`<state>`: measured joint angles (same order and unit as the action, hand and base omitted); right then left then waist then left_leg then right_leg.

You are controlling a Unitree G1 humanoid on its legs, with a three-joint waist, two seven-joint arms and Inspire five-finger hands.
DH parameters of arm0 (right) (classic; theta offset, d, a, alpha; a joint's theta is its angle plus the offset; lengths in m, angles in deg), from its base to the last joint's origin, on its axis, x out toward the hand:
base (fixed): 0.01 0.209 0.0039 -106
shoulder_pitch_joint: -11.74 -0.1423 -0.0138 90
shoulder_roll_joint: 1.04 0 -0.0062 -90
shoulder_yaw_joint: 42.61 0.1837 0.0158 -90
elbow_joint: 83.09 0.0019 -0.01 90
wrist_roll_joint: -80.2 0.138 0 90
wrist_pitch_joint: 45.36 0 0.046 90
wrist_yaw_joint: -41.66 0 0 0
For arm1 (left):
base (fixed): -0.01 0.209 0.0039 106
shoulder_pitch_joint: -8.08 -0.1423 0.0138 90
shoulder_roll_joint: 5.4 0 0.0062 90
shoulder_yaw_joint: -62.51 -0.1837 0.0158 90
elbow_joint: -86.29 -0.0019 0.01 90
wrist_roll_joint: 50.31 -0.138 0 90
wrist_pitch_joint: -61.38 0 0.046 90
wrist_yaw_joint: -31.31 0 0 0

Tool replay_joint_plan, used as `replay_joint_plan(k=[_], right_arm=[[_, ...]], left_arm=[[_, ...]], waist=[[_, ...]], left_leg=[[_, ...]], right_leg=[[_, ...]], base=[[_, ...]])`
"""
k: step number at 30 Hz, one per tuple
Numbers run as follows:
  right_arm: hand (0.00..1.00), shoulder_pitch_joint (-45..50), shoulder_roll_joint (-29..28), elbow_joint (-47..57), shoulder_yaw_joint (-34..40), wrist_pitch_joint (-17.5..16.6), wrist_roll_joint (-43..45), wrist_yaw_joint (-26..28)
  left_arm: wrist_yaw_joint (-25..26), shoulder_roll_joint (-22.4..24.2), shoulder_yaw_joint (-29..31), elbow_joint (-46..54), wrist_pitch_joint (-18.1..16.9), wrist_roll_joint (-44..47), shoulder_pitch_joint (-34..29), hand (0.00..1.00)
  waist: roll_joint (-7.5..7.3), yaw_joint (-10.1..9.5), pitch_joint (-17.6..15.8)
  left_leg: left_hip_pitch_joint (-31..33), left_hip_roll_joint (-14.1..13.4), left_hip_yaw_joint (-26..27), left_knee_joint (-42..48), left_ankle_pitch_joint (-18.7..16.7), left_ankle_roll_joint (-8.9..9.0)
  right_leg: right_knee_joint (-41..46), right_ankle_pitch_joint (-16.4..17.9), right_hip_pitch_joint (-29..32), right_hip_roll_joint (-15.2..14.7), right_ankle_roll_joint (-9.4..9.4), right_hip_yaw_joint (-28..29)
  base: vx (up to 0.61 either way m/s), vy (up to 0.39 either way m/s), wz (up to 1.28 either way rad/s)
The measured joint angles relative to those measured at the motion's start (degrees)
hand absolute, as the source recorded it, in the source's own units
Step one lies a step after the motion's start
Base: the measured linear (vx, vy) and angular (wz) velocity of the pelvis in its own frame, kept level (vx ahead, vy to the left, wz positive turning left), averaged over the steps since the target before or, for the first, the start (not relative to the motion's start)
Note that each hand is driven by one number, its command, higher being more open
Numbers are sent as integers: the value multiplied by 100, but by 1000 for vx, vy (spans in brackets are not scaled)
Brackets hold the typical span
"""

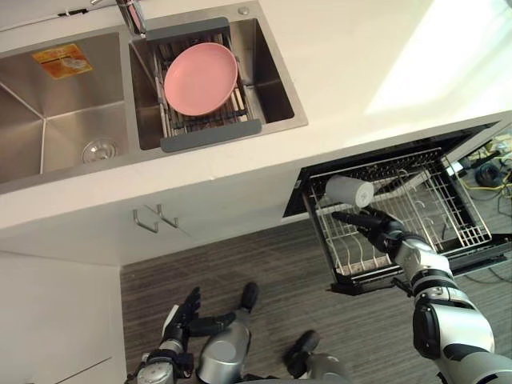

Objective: Walk over to the sink, pick up the cup, carry it to the dishwasher, place the cup inside the dishwasher, then close the dishwasher door

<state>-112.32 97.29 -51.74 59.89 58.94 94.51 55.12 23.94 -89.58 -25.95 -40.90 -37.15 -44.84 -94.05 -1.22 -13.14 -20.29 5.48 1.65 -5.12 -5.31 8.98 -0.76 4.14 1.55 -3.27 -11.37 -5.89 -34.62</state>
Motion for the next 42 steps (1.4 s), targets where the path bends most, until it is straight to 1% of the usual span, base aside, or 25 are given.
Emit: replay_joint_plan(k=[3, 5, 9, 11, 13, 14, 16, 19, 21, 23, 24, 26, 29, 30, 32, 33, 34, 35, 36, 37, 38, 39, 40, 41, 42], right_arm=[[100, 227, 0, 179, -279, -69, -19, 232], [100, 511, -1, 729, -426, -84, -11, 308], [100, 1446, -138, 2614, -563, -70, 309, 464], [100, 1863, -305, 3210, -562, -53, 474, 615], [100, 2356, -462, 3716, -562, 50, 477, 917], [100, 2610, -539, 3949, -562, 108, 476, 1138], [100, 2776, -598, 4078, -561, 121, 476, 1284], [100, 2994, -621, 4467, -524, 116, 478, 1278], [100, 3104, -722, 4830, -347, -77, 480, 1232], [100, 3235, -929, 5412, -127, -403, 671, 1214], [100, 3249, -977, 5556, -123, -474, 762, 1225], [100, 3296, -1234, 5960, -125, -808, 1211, 1368], [100, 3425, -1491, 6243, -159, -1109, 1377, 1425], [100, 3536, -1568, 6429, -155, -1230, 1378, 1419], [100, 3695, -1603, 6677, -51, -1329, 1378, 1394], [100, 3827, -1582, 6875, 228, -1460, 1396, 1334], [100, 3850, -1505, 6906, 534, -1652, 1552, 1223], [100, 3810, -1404, 6895, 760, -1802, 1590, 1095], [100, 3777, -1363, 6895, 819, -1849, 1600, 1069], [100, 3720, -1291, 6895, 841, -1959, 1607, 1071], [100, 3689, -1285, 6895, 824, -2009, 1607, 1075], [100, 3673, -1326, 6895, 754, -2124, 1608, 1071], [100, 3674, -1360, 6896, 672, -2194, 1609, 1066], [100, 3679, -1407, 6897, 558, -2251, 1609, 1032], [100, 3688, -1450, 6899, 548, -2254, 1607, 1033]], left_arm=[[7, -38, 41, -123, -20, -1, 2, 100], [31, -51, 73, -140, -24, -48, -11, 100], [122, -50, 253, -335, -83, -126, -91, 100], [126, -30, 409, -449, -92, -219, -151, 100], [183, 13, 492, -617, -176, -256, -210, 100], [246, 34, 497, -638, -216, -324, -282, 100], [263, 82, 599, -695, -296, -346, -329, 100], [393, 218, 819, -852, -330, -343, -383, 100], [489, 269, 856, -893, -353, -340, -450, 100], [612, 367, 995, -1085, -387, -311, -481, 100], [635, 398, 1055, -1094, -387, -300, -517, 100], [737, 502, 1195, -1102, -387, -170, -615, 100], [784, 577, 1223, -1102, -464, -144, -664, 100], [792, 686, 1300, -1081, -522, -97, -668, 100], [765, 734, 1340, -1070, -551, -105, -650, 100], [712, 737, 1328, -1048, -554, -126, -568, 100], [688, 780, 1315, -1012, -558, -246, -496, 100], [667, 849, 1265, -988, -553, -336, -497, 100], [672, 871, 1250, -984, -553, -340, -509, 100], [683, 900, 1212, -989, -522, -341, -567, 100], [690, 903, 1174, -991, -502, -341, -599, 100], [698, 885, 1109, -992, -480, -340, -658, 100], [701, 837, 1102, -992, -445, -339, -652, 100], [735, 720, 994, -993, -377, -359, -601, 100], [749, 645, 926, -1005, -349, -383, -585, 100]], waist=[[-137, 49, 81], [-204, 115, 123], [-367, 419, 321], [-448, 511, 452], [-478, 623, 682], [-471, 705, 800], [-461, 784, 872], [-406, 925, 1002], [-347, 997, 1063], [-249, 1023, 1162], [-226, 1029, 1178], [-155, 1083, 1226], [-79, 1074, 1314], [-37, 1067, 1335], [-30, 1104, 1358], [-69, 1178, 1350], [-21, 1218, 1368], [73, 1158, 1402], [113, 1112, 1418], [200, 1071, 1416], [237, 1069, 1403], [255, 1073, 1391], [252, 1073, 1383], [148, 1141, 1311], [125, 1202, 1295]], left_leg=[[-8, -27, 30, 1, -6, 13], [-29, -36, 75, 1, -7, 13], [-98, -48, 187, 17, -54, 26], [-172, -65, 299, 27, -108, 33], [-231, -77, 407, 27, -162, 35], [-273, -88, 478, 27, -193, 38], [-329, -112, 573, 24, -221, 46], [-408, -158, 714, 3, -258, 70], [-439, -185, 765, 4, -266, 75], [-488, -230, 872, 27, -277, 84], [-517, -241, 908, 27, -284, 86], [-631, -261, 945, 27, -308, 110], [-659, -273, 892, 0, -314, 120], [-628, -233, 851, -3, -339, 132], [-611, -279, 1356, -1, -522, -30], [-581, -313, 1890, 87, -559, -71], [-422, -449, 2385, 415, -551, -67], [-361, -396, 2301, 507, -481, 26], [-379, -337, 2271, 476, -544, -49], [-438, -257, 2213, 393, -570, -97], [-492, -232, 2182, 344, -577, -111], [-597, -190, 2139, 260, -596, -145], [-686, -144, 2088, 210, -617, -180], [-770, -110, 1889, 200, -641, -277], [-760, -119, 1740, 208, -638, -286]], right_leg=[[-95, -13, -16, 45, 20, 39], [-128, -26, -22, 60, 19, 89], [-178, -56, -29, 68, -28, 235], [-222, -62, -54, 86, -26, 342], [-250, -63, -63, 90, -28, 454], [-252, -63, -65, 93, -29, 533], [-252, -63, -69, 104, -28, 627], [-261, -72, -69, 136, -17, 786], [-285, -84, -74, 158, -4, 842], [-341, -134, -88, 204, 11, 943], [-355, -146, -104, 217, 16, 979], [-424, -159, -222, 255, 23, 1014], [-454, -154, -315, 260, 26, 925], [-462, -143, -378, 241, 11, 795], [-576, -171, -584, 195, -47, 404], [-679, -198, -802, 46, -123, -94], [-619, -150, -913, -45, -218, -489], [-423, -95, -967, -182, -294, -701], [-269, -73, -947, -269, -307, -709], [254, 17, -835, -469, -269, -674], [588, 43, -744, -589, -237, -650], [1318, 81, -532, -859, -153, -596], [1942, 99, -347, -1086, 194, -492], [2777, 235, 38, -1161, 599, 163], [2828, 404, 135, -987, 481, 525]], base=[[-14, -33, -8], [7, -20, -13], [33, -19, -17], [62, -25, -31], [58, -22, -30], [28, -10, -29], [6, -8, -29], [-24, -11, -27], [-18, -19, -18], [6, -23, -24], [18, -27, -27], [1, -28, -12], [-17, -18, 14], [-34, 18, 45], [-8, 39, 101], [55, 130, 191], [95, 237, 211], [89, 263, 137], [87, 251, 75], [48, 143, 34], [87, 226, 36], [75, 174, 25], [135, 252, 42], [89, 125, 53], [110, 83, 88]])
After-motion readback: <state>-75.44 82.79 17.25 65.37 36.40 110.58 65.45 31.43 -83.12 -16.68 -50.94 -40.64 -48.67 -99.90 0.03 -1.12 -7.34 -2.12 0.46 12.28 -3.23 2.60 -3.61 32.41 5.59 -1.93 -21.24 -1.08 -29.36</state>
